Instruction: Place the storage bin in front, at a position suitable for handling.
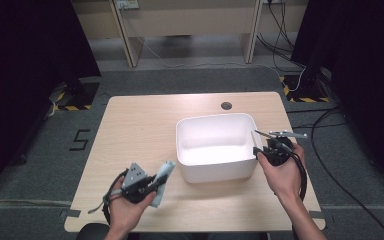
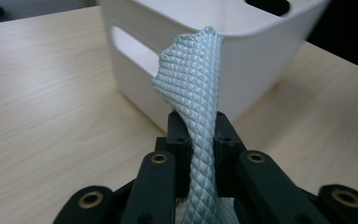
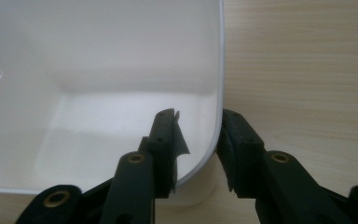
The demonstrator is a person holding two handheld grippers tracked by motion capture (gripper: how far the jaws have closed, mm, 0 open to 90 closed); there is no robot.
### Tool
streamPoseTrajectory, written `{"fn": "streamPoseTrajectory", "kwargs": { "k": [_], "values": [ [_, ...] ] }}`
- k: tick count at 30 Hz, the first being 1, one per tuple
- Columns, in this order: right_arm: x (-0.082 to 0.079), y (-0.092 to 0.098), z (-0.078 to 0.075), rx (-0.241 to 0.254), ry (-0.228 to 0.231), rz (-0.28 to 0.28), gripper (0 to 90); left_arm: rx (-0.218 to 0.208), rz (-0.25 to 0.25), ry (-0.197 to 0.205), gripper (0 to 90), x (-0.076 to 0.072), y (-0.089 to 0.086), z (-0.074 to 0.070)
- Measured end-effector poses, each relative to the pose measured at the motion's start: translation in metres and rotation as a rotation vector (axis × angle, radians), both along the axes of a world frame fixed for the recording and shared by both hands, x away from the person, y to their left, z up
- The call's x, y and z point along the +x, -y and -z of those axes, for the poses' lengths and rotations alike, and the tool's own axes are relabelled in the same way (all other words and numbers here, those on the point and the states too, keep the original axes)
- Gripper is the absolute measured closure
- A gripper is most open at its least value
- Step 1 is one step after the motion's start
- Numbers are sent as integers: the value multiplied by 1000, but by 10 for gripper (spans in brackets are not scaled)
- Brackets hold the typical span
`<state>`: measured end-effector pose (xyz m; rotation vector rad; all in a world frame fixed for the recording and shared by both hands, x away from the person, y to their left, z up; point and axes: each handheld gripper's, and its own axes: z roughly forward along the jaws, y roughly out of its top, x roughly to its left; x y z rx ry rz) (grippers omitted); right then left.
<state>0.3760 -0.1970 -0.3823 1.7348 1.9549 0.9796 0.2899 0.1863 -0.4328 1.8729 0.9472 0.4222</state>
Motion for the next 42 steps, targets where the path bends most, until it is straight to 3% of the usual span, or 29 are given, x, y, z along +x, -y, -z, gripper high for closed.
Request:
{"fn": "streamPoseTrajectory", "kwargs": {
  "k": [3,4,7,9,12,15,17,20,21,22,24,30,42],
  "values": [
    [-2,-7,0,4,-2,-10,679,17,18,9,807,6,14,6],
    [-2,-8,0,6,0,-17,684,32,6,37,807,14,19,5],
    [0,-11,0,17,-4,-31,688,20,-12,42,807,23,20,3],
    [4,-17,1,52,-5,-61,671,25,-64,65,807,35,16,3],
    [9,-29,1,45,9,-91,669,12,-99,72,806,42,10,4],
    [14,-41,0,39,7,-111,669,-36,-138,61,806,50,0,8],
    [18,-50,0,42,7,-130,662,-69,-151,71,806,50,-5,9],
    [21,-57,0,48,7,-151,663,-92,-183,124,806,42,-16,3],
    [22,-58,0,47,10,-157,663,-92,-183,124,806,42,-16,3],
    [23,-59,0,46,11,-160,663,-93,-217,175,806,36,-25,-1],
    [24,-59,0,37,12,-162,659,-100,-222,208,805,34,-31,-2],
    [28,-58,1,42,6,-179,660,-92,-211,206,803,41,-26,6],
    [31,-53,2,53,6,-223,670,-74,-222,234,801,35,-30,1]
  ]
}}
